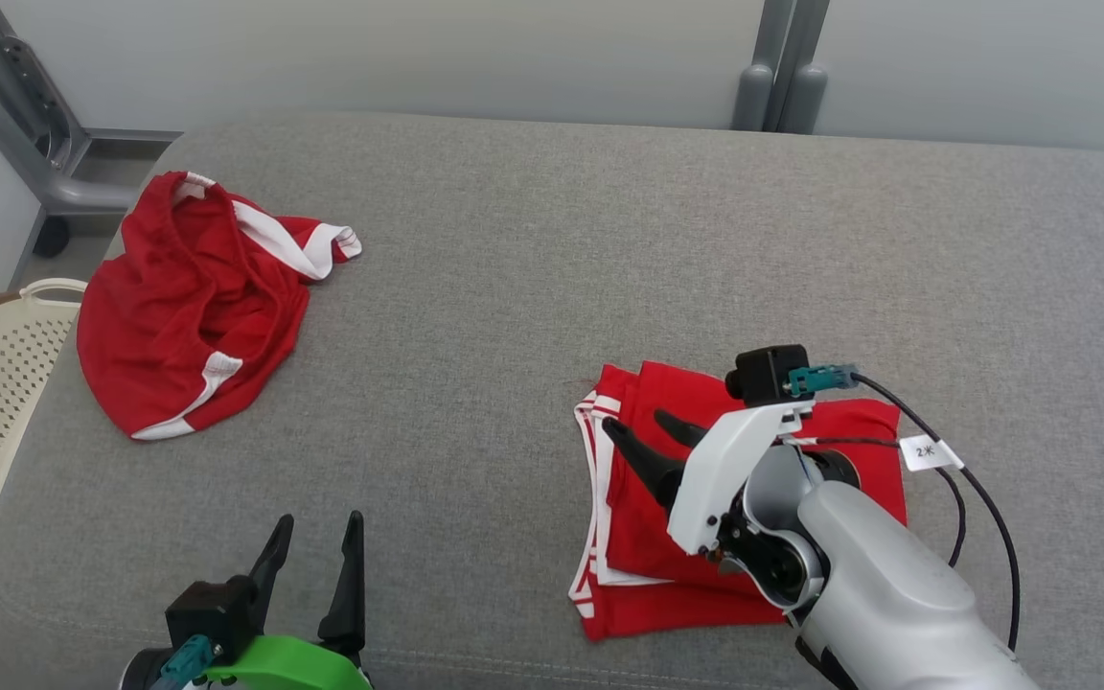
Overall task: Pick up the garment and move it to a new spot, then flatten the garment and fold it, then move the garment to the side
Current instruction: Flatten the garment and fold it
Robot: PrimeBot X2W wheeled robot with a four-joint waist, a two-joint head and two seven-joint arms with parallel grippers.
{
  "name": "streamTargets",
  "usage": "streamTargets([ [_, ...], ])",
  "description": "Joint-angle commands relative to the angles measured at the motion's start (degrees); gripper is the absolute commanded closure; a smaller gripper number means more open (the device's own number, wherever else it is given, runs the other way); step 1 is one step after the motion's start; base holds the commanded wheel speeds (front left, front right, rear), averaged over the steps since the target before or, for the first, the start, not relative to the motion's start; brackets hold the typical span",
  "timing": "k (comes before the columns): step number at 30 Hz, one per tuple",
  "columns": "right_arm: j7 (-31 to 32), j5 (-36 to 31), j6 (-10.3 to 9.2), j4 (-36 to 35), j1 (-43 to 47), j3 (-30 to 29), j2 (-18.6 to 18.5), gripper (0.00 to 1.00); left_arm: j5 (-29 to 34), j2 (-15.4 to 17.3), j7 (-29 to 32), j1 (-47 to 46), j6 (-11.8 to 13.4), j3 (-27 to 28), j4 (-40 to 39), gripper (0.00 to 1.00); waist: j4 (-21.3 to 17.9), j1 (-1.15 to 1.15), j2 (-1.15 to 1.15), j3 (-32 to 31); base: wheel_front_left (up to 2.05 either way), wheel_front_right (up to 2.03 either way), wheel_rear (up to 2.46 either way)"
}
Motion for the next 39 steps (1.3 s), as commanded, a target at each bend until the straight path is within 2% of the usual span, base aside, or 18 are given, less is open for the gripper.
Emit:
streamTargets([
  [1,-0.8,-0.9,0.0,-0.6,-0.6,-0.9,-0.2,0.0,0.5,0.1,-0.3,0.8,0.0,0.1,0.0,0.0,-0.5,0.0,0.0,-0.6,0.0,0.0,0.0],
  [5,-1.9,-7.4,0.0,-1.6,0.9,-6.1,-0.2,0.0,0.2,0.5,-0.3,1.7,0.2,0.3,-0.2,0.0,-1.1,0.0,0.0,-1.6,0.0,0.0,0.0],
  [11,-2.0,-23.2,0.0,-6.2,6.6,-15.8,-0.2,0.0,0.1,0.6,-0.3,2.0,0.5,0.3,-0.8,0.0,-1.5,0.0,0.0,-2.1,0.0,0.0,0.0],
  [13,-1.8,-25.8,0.0,-7.5,8.0,-16.5,-0.5,0.0,0.1,0.6,-0.3,1.9,0.5,0.3,-0.9,0.0,-1.4,0.0,0.0,-2.0,0.0,0.0,0.0],
  [17,-2.0,-33.4,0.0,-12.6,13.5,-18.7,-1.2,0.08,0.1,0.5,-0.2,1.4,0.6,0.4,-1.2,0.0,-1.4,0.0,0.0,-1.3,0.0,0.0,0.0],
  [20,-2.5,-36.0,0.0,-15.0,16.6,-17.5,-1.2,0.39,0.2,0.2,-0.2,0.5,0.4,0.4,-1.3,0.0,-1.2,0.0,0.0,-0.6,0.0,0.0,0.0],
  [22,-3.3,-36.9,0.0,-16.2,17.6,-15.9,-1.2,0.73,0.3,0.0,-0.2,0.1,0.4,0.5,-1.4,0.0,-1.1,0.0,0.0,0.1,0.0,0.0,0.0],
  [23,-3.8,-37.2,0.0,-16.5,18.0,-15.0,-1.3,1.0,0.3,0.0,-0.2,0.1,0.4,0.5,-1.4,0.0,-1.1,0.0,0.0,0.3,0.0,0.0,0.0],
  [30,-6.5,-40.3,0.0,-14.1,17.1,-10.6,-1.0,1.0,0.9,-0.6,-0.2,-1.0,-0.3,0.8,-0.8,0.0,-0.3,0.0,0.0,1.8,0.0,0.0,0.0],
  [39,-8.8,-41.3,-0.01,-5.9,13.7,-5.1,-0.4,1.0,1.2,-1.0,-0.2,-1.5,-0.8,1.2,-0.3,0.0,0.8,0.0,0.0,2.8,0.0,0.0,0.0],
])
